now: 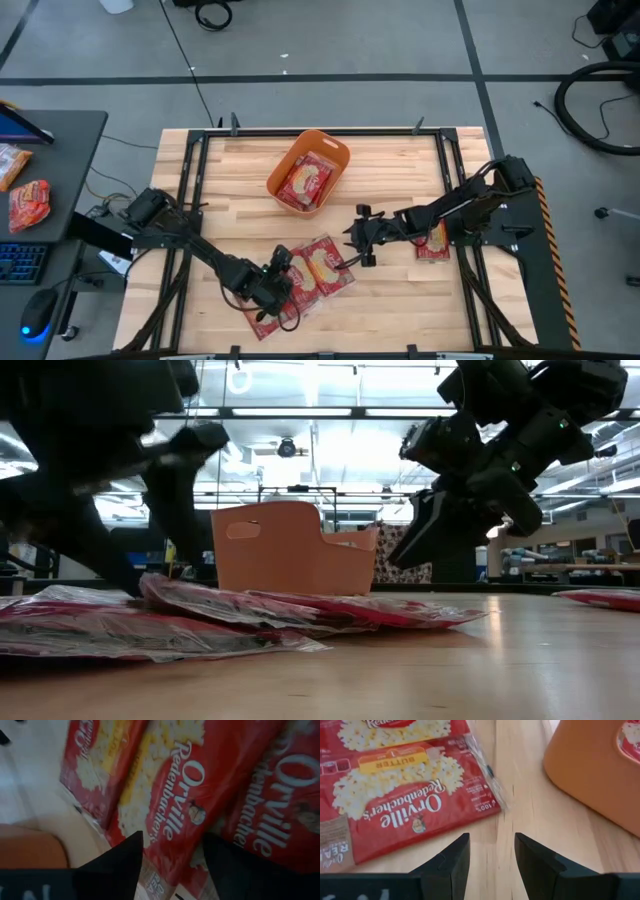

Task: Sort popcorn bags into baskets
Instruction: Put the red popcorn bag into the orange bin

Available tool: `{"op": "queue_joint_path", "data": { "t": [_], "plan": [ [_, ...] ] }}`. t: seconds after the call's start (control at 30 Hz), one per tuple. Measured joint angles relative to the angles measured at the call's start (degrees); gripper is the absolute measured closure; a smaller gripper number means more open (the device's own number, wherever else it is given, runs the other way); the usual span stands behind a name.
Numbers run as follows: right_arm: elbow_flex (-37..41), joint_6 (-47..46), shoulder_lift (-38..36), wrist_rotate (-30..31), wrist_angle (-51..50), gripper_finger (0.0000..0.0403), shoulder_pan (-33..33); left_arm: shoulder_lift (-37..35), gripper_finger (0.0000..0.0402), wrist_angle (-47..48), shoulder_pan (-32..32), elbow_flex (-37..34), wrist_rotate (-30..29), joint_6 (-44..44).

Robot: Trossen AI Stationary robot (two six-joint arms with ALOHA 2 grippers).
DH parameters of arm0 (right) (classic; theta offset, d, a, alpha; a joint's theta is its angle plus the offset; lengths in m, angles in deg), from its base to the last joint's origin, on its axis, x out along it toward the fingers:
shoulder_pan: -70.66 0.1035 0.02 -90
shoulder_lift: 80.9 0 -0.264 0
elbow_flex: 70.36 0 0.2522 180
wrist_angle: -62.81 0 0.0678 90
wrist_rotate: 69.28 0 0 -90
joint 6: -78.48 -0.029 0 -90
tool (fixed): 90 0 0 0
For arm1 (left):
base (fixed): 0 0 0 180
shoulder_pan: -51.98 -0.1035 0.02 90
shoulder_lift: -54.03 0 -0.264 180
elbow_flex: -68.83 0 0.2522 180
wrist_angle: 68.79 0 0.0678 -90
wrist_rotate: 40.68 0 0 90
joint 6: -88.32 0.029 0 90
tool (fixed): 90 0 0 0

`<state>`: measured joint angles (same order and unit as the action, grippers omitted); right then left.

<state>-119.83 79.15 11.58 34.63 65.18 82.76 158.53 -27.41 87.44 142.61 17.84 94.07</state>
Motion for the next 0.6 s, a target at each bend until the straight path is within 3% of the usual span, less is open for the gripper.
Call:
{"op": "queue_joint_path", "data": {
  "t": [0.17, 0.4, 0.6],
  "plan": [
    [0.00, 0.79, -0.79, 0.04, -1.06, 0.0243, 0.84, 2.14, 0.0246, 0.27, -0.36, 0.27, 0.41, 0.07],
    [-0.02, 0.33, -5.21, 3.91, -6.94, 0.0243, 2.71, 1.50, 0.0382, 2.35, -0.66, 0.96, 1.25, -5.13],
    [-0.02, -2.13, -10.92, 7.27, -13.57, 0.0243, 4.74, 0.03, 0.0388, 19.59, -3.33, 12.57, 10.01, -10.45]
  ]
}}
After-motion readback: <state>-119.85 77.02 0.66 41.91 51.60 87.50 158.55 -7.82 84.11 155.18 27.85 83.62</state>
